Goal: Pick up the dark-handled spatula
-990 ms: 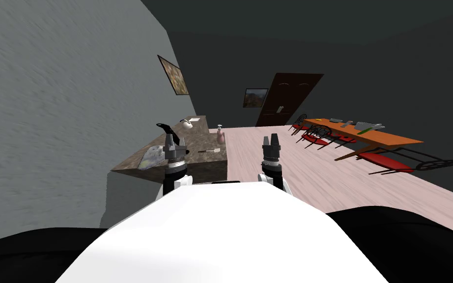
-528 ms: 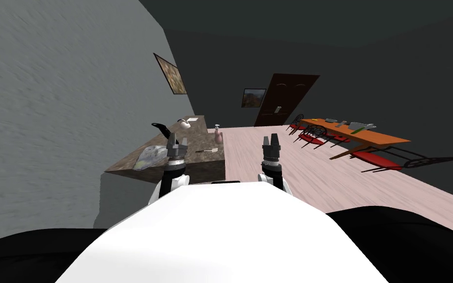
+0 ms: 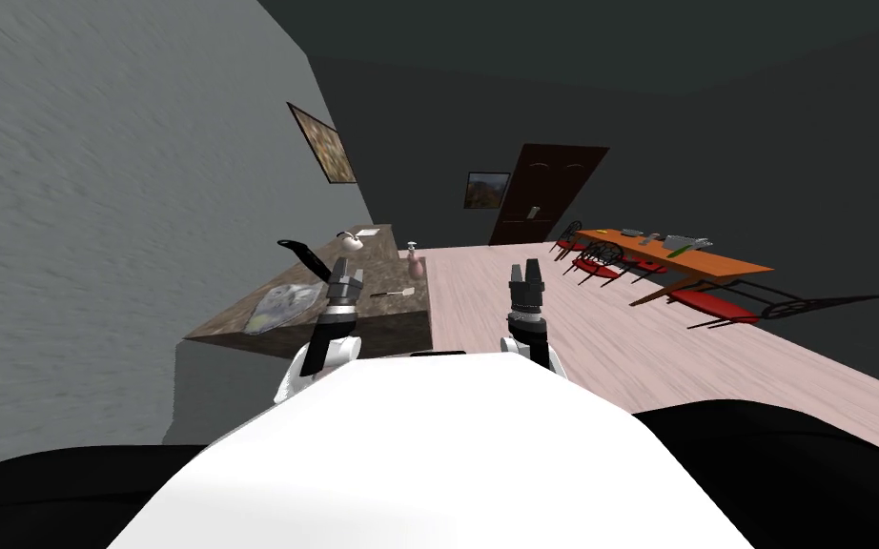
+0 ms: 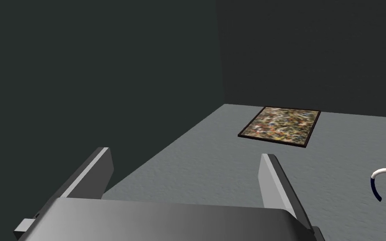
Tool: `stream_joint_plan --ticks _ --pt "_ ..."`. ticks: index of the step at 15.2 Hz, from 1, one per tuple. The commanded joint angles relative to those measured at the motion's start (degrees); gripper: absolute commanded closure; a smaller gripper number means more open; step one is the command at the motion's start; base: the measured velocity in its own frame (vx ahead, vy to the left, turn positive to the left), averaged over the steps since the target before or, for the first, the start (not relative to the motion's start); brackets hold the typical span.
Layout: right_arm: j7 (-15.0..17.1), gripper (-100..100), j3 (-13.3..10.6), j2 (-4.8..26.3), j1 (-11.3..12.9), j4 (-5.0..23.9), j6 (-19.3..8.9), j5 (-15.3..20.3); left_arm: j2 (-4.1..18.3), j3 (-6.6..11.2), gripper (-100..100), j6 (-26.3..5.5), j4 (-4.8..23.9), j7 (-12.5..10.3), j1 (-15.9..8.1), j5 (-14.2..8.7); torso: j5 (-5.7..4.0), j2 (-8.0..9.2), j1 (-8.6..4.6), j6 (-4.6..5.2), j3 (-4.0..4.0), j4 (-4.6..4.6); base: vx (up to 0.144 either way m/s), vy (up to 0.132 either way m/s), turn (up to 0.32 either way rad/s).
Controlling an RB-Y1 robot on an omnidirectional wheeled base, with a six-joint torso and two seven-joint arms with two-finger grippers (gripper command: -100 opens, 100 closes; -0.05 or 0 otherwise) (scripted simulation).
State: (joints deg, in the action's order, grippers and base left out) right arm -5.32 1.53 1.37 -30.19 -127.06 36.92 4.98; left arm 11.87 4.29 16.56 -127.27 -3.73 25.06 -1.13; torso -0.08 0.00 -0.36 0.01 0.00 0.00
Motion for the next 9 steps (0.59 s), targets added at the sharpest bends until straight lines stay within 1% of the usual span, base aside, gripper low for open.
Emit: stream_joint_plan --ticks 1,2,4,5,7,8,9 --pt "0.0 0 0.0 0.0 0.0 0.0 0.0 0.0 0.2 0.21 -100 -2.2 0.2 0.1 -0.4 0.0 0.00 0.00 0.00 0.00 0.00 0.00 -0.002 -0.057 -0.008" --pt "0.0 0 0.0 0.0 0.0 0.0 0.0 0.0 1.1 1.02 -100 -3.8 0.6 0.4 -1.2 -0.3 0.01 0.01 0.06 -0.01 0.00 0.00 0.000 -0.069 -0.036" --pt "0.0 0 0.0 0.0 0.0 0.0 0.0 0.0 1.1 1.02 -100 -5.4 0.6 0.4 -1.2 -0.3 0.01 0.01 0.04 0.00 0.00 0.00 -0.005 -0.067 -0.026" --pt "0.0 0 0.0 0.0 0.0 0.0 0.0 0.0 2.0 1.89 -100 -6.9 1.0 0.6 -1.9 -0.6 0.02 0.02 0.08 -0.01 0.01 0.00 0.006 -0.071 -0.041" --pt "0.0 0 0.0 0.0 0.0 0.0 0.0 0.0 2.0 1.89 -100 -8.9 1.0 0.6 -1.9 -0.6 0.01 -0.03 0.03 0.00 -0.02 0.00 0.012 -0.069 -0.024" --pt "0.0 0 0.0 0.0 0.0 0.0 0.0 0.0 2.8 2.80 -100 -10.4 1.5 0.9 -2.7 -0.9 0.01 -0.03 0.08 -0.01 -0.02 -0.01 0.002 -0.062 -0.044" --pt "0.0 0 0.0 0.0 0.0 0.0 0.0 0.0 2.8 2.80 -100 -11.6 1.5 0.9 -2.7 -0.9 0.02 -0.02 0.09 0.00 -0.01 0.00 0.007 -0.071 -0.044"
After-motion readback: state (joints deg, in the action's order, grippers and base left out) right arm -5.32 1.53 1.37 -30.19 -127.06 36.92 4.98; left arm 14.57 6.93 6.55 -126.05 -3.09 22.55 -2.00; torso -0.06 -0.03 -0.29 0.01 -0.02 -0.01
